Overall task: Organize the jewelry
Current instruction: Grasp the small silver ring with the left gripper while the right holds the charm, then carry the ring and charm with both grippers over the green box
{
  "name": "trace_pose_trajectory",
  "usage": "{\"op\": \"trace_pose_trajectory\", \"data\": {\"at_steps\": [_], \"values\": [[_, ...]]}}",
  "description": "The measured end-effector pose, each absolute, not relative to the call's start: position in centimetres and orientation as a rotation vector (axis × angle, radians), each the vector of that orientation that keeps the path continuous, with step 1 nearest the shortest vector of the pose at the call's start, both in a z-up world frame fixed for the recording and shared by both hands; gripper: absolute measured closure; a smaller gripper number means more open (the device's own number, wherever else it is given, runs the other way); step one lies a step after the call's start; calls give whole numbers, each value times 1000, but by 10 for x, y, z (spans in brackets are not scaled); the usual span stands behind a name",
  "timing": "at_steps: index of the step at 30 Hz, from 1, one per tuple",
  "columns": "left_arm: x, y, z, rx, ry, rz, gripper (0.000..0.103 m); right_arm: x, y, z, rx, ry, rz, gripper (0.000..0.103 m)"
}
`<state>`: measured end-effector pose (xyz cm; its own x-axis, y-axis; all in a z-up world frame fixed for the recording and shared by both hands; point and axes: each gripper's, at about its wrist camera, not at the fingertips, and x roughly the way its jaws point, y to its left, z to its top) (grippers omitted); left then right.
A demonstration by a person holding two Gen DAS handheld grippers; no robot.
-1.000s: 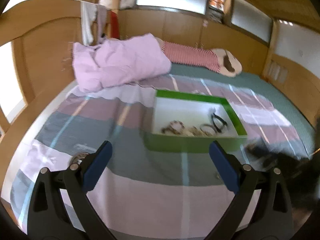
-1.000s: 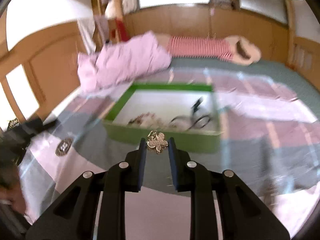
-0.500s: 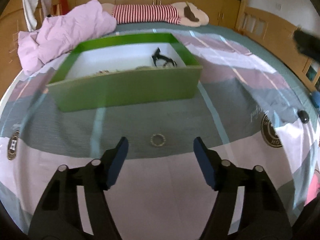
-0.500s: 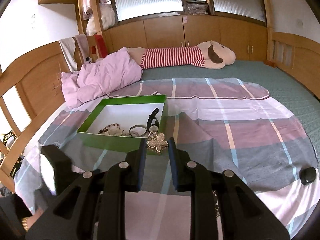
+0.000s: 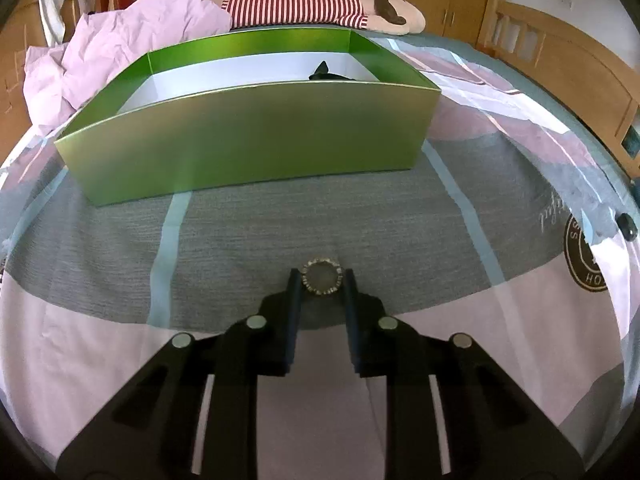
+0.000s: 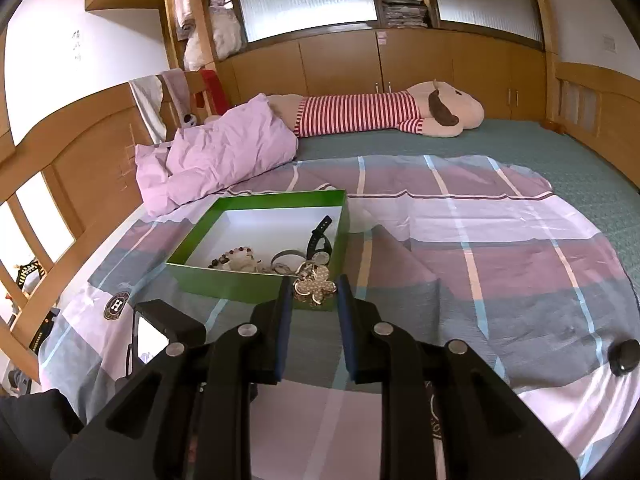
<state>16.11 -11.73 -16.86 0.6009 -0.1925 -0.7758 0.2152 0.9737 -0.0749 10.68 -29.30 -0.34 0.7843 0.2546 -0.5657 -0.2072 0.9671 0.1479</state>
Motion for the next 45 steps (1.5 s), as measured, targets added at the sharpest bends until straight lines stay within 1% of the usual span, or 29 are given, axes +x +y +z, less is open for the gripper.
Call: {"op": "trace_pose_trajectory", "data": {"at_steps": [3,5,7,11,16,19,30,45], "values": [[159,-116,-164,22,876,-243,83,108,-290,-4,73,627,248,81],[154,-112,-151,17,837,-240,83,109,-290,-3,75,624,244,81],[147,-105,-133,3,791,-237,83,109,-289,-2,77,617,246,81],[118,-72,-71,-23,659,-221,83,106,-280,0,69,598,262,81],[81,-27,-19,7,566,-162,83,102,-255,-3,34,605,278,81],[70,-1,-1,-27,565,-139,83,98,-237,-6,12,606,277,81],[73,19,-5,-41,592,-130,83,98,-210,-13,-5,597,243,81],[84,8,-10,-51,610,-151,83,101,-211,-19,-4,607,231,81]]}}
